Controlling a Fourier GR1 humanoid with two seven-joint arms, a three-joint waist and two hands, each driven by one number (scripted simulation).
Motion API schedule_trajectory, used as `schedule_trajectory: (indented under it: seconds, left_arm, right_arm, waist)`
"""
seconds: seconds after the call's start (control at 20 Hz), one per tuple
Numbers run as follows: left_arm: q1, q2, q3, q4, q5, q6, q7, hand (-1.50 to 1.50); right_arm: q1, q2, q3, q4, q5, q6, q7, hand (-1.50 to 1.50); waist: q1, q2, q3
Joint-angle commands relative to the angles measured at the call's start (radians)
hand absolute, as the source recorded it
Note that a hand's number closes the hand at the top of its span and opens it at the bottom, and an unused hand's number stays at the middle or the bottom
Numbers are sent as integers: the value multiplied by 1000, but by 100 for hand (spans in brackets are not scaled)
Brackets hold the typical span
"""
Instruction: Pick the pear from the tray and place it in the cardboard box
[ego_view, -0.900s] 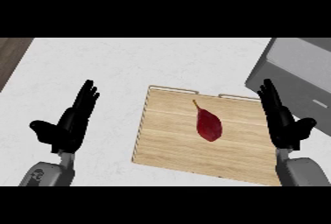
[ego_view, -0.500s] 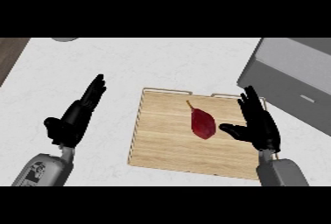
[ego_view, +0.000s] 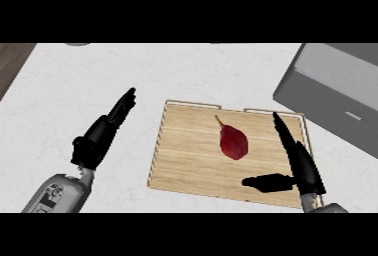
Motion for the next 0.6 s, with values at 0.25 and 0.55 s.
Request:
schedule_trajectory:
  seconds: [0.25,0.55]
  left_arm:
    - [-43,-39,11,14,-41,-1,26,0]
    - [28,-40,4,-48,-51,-28,14,0]
  right_arm:
    - [20,-310,-145,-331,-194,324,282,-150]
    - [-86,-341,-220,-335,-426,492,469,-150]
  waist:
    - [1,3,1]
    - [20,5,1]
